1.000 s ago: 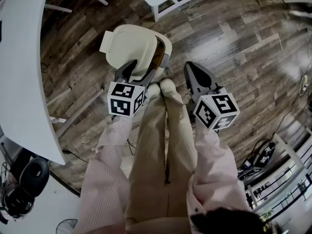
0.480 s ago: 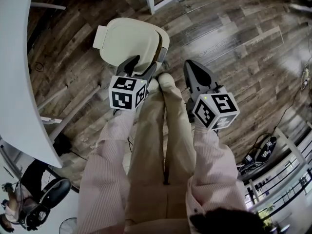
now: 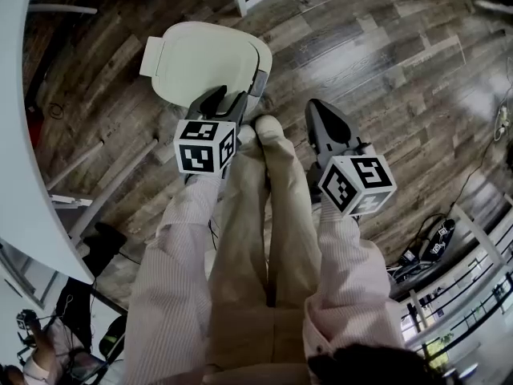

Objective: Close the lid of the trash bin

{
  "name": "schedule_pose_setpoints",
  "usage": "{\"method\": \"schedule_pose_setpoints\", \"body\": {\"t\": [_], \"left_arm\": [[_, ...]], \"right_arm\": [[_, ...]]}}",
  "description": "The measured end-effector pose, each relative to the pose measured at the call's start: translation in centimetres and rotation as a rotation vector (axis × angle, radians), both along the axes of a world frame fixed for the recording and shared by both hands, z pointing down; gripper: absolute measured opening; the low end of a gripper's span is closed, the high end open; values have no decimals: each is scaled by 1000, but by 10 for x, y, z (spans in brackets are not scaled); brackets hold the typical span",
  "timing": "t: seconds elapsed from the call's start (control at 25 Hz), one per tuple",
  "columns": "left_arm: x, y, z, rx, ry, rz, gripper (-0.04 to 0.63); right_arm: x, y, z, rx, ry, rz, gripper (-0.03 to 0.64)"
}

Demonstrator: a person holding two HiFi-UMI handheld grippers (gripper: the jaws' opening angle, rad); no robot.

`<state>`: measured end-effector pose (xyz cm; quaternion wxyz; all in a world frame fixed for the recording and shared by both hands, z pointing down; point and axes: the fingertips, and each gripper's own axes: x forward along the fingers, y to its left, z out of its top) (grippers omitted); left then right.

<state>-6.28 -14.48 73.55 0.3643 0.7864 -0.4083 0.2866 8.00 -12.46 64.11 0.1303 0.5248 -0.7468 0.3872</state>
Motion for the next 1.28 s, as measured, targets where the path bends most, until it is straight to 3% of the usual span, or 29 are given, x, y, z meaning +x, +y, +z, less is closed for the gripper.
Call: {"method": "schedule_pose_setpoints", "body": {"t": [0.52, 0.8, 1.28], "left_arm": [[-12, -5, 25, 10, -123, -40, 1], [-11, -4, 37, -19, -213, -5, -6], [-9, -5, 41, -40, -280, 14, -8]], "right_arm": [[2, 6, 16, 0, 0, 15, 3], [5, 5, 22, -7, -3, 17, 3], [15, 8, 26, -13, 1, 11, 3]]}}
